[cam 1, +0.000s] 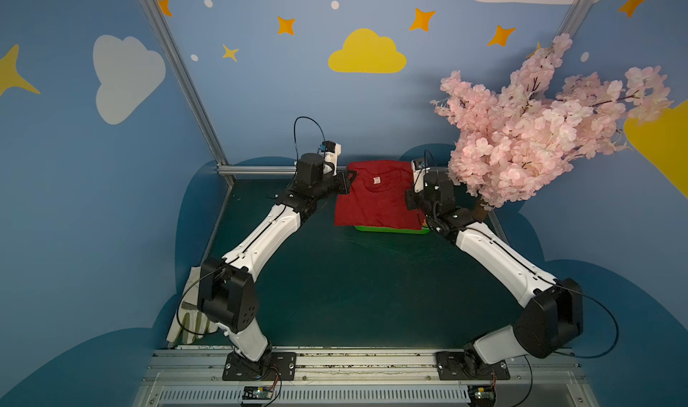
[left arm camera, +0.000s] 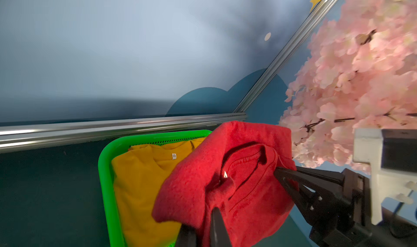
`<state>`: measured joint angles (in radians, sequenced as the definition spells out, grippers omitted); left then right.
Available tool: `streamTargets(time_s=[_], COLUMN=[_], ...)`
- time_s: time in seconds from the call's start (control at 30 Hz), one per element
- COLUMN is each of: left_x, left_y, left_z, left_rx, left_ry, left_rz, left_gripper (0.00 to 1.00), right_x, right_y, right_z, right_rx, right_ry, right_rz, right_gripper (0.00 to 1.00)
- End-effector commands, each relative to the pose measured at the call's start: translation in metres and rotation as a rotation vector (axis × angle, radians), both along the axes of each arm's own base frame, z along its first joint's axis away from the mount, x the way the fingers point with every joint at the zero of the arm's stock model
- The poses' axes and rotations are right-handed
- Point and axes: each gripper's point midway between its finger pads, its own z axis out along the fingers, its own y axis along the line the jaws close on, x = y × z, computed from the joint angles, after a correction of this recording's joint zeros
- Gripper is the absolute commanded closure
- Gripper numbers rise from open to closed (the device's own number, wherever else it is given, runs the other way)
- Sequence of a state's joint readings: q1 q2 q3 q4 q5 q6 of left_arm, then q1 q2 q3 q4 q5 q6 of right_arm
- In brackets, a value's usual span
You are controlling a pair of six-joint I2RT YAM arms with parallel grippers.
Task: Put the folded t-shirts into the basket
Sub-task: Place the T-shirt in the bin.
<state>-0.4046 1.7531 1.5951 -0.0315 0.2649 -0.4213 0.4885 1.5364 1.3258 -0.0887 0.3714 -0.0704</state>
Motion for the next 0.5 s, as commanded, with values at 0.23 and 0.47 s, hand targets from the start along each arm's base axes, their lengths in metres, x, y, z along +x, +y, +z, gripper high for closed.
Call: streamTargets(time_s=[0.23, 0.47], left_x=[0.054, 0.075], left_y=[-0.046, -0.060], left_z=[-0.027, -0.053], left_rx=[0.110, 0.144], left_ry=[0.001, 0.037], left_rz=[-0.048, -0.063], left_gripper=[0.98, 0.97], right_x=[0.059, 0.080], right_y=[-0.024, -0.036], right_z=[0.007, -0.024], right_rx=[-0.161, -0.200], right_ry=[-0.086, -0.033], right_rz=[-0.107, -0.134], right_gripper=[1.00, 1.00])
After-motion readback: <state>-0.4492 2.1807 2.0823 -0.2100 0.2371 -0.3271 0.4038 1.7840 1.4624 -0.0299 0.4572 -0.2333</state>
